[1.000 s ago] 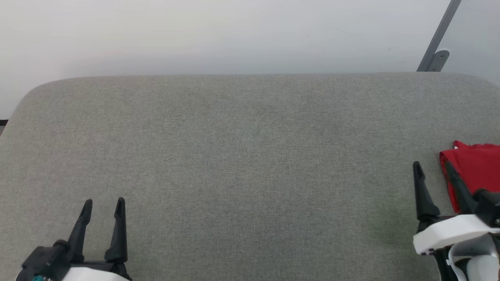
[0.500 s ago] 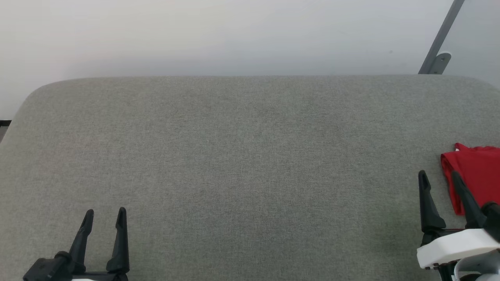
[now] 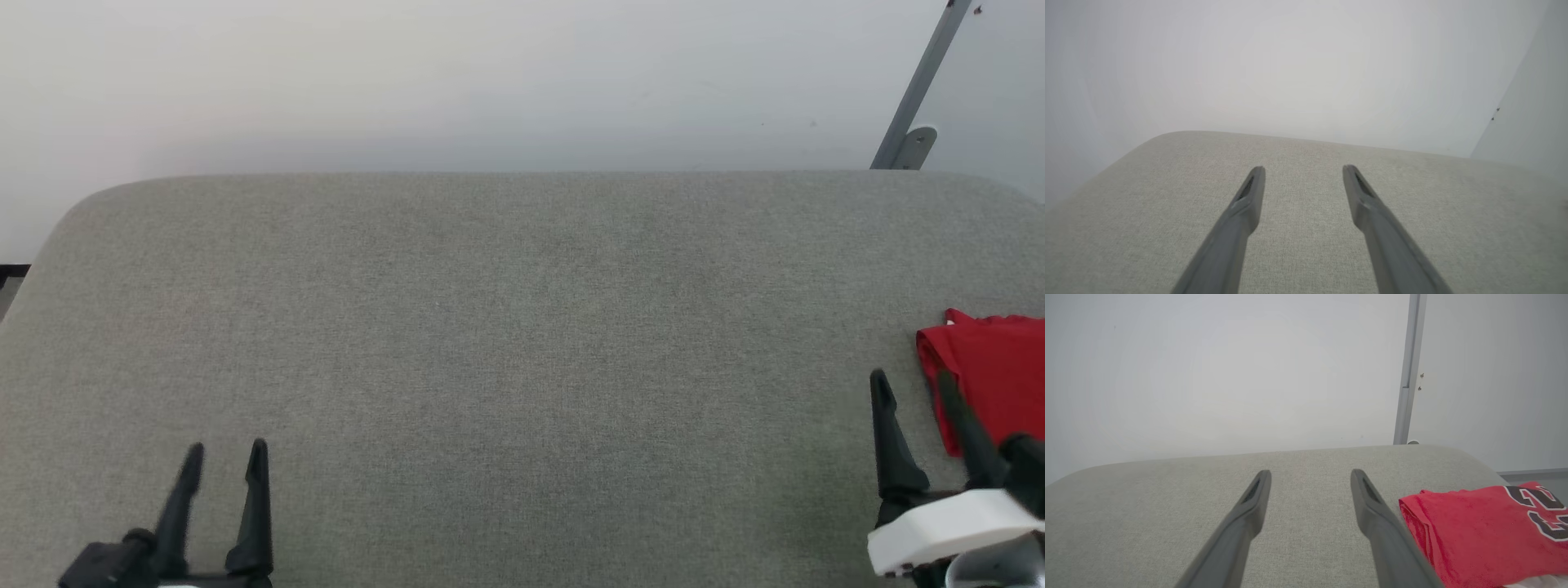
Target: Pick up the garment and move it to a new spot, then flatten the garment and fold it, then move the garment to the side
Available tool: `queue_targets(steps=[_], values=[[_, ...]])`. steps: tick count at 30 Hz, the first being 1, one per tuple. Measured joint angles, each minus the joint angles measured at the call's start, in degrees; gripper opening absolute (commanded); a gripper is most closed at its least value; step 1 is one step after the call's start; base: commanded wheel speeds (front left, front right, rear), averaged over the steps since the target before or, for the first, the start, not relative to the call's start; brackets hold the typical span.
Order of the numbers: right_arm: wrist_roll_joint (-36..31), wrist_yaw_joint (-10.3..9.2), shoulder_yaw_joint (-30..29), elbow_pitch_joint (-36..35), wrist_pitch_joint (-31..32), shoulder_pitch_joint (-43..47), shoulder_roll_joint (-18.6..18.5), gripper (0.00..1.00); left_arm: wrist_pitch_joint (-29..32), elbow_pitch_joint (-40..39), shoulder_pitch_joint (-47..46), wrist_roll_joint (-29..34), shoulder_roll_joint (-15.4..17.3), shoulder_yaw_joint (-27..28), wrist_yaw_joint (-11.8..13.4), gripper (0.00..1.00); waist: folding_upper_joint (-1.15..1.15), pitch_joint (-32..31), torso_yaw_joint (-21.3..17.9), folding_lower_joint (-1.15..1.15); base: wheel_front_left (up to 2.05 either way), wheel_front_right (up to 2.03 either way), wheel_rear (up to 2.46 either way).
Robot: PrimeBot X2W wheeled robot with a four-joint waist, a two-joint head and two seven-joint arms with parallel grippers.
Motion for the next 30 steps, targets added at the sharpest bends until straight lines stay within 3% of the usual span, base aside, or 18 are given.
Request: queue_targets(steps=[6, 30], values=[[0.6, 0.0, 0.2, 3.3, 0.2, 1.4, 0.6, 0.0, 0.4, 2.9, 0.1, -0.4, -1.5, -0.5, 0.0, 0.0, 0.0, 0.0, -0.1, 0.0, 0.0, 0.0, 0.0], [23.7, 0.0, 0.4, 6.8, 3.1, -1.0, 1.2, 0.0, 6.0, 6.0, -3.2, -23.0, -2.6, -0.1, 0.0, 0.0, 0.0, -0.1, -0.8, 0.0, 0.0, 0.0, 0.0]])
